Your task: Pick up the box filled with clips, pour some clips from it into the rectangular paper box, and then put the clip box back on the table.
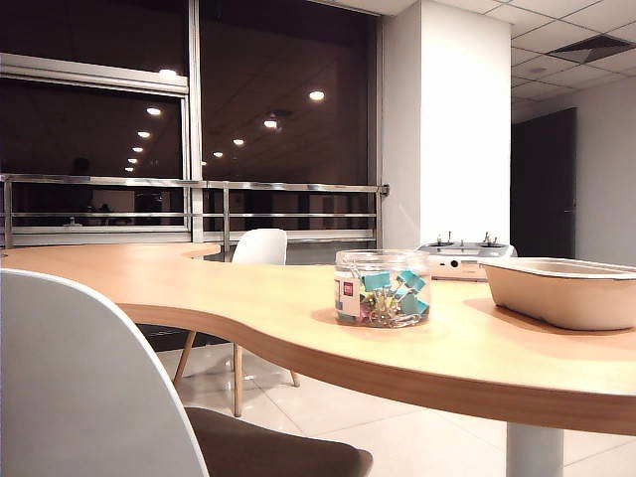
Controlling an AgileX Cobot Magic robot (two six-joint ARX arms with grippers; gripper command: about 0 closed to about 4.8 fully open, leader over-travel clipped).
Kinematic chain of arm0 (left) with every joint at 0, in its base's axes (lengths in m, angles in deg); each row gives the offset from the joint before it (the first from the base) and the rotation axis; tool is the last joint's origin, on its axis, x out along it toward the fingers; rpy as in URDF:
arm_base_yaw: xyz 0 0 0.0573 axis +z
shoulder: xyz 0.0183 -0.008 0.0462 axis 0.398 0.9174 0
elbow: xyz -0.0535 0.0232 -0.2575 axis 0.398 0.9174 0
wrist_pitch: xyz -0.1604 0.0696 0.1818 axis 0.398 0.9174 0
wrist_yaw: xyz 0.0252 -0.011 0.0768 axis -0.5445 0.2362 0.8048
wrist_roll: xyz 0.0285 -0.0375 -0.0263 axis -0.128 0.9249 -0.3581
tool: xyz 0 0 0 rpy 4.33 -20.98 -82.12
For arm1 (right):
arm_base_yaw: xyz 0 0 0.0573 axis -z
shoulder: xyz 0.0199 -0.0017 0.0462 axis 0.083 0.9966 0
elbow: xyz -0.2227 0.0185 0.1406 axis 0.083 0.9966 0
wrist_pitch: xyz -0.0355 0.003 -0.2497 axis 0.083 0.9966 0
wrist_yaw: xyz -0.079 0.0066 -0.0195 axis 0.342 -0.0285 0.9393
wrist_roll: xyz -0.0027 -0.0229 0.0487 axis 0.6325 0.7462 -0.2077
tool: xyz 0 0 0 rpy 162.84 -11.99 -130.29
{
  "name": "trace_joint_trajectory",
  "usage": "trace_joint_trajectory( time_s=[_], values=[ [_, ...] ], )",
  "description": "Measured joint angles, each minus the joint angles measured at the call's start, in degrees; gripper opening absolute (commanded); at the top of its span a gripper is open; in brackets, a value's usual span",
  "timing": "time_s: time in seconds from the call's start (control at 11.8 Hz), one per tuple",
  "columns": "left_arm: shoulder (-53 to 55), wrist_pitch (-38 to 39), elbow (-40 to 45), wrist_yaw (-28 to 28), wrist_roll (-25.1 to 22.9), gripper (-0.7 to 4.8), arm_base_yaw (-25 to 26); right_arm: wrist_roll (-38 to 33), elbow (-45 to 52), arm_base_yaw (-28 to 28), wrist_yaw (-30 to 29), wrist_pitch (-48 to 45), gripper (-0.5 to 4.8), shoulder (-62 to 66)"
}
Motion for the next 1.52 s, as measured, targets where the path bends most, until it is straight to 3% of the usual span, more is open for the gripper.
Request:
trace_joint_trajectory(
  time_s=[0.08,0.17,0.42,0.85,0.93,1.19,1.36,1.52],
  values=[
    [-1.6,0.0,2.3,0.4,0.0,-0.06,0.0,-0.2,-0.2,0.0,0.0,-0.1,0.00,-1.3],
    [-9.1,-1.6,11.2,-2.3,4.5,-0.06,0.0,-0.8,-0.4,0.0,0.0,0.5,0.00,-2.0],
    [-9.1,-4.1,14.5,-2.6,6.6,-0.06,0.0,-0.8,-0.4,0.0,0.2,0.6,0.00,-2.0],
    [-9.1,-13.2,22.8,4.9,6.8,-0.06,0.5,-0.8,-0.4,0.0,0.1,0.7,0.00,-2.0],
    [-9.1,-14.2,23.8,5.1,6.6,-0.06,2.8,-0.8,-0.4,0.0,0.2,0.8,0.00,-2.0],
    [-9.1,-18.4,26.4,-2.8,6.2,-0.06,23.7,-0.8,-0.4,0.0,0.2,0.8,0.00,-2.0],
    [-9.1,-19.2,29.0,-9.4,5.1,-0.06,32.0,-0.8,-0.4,0.0,0.2,0.8,0.00,-2.0],
    [-9.1,-18.9,29.0,-9.4,4.7,-0.06,33.6,-0.8,-0.4,0.0,0.2,0.8,0.00,-2.0]
  ],
)
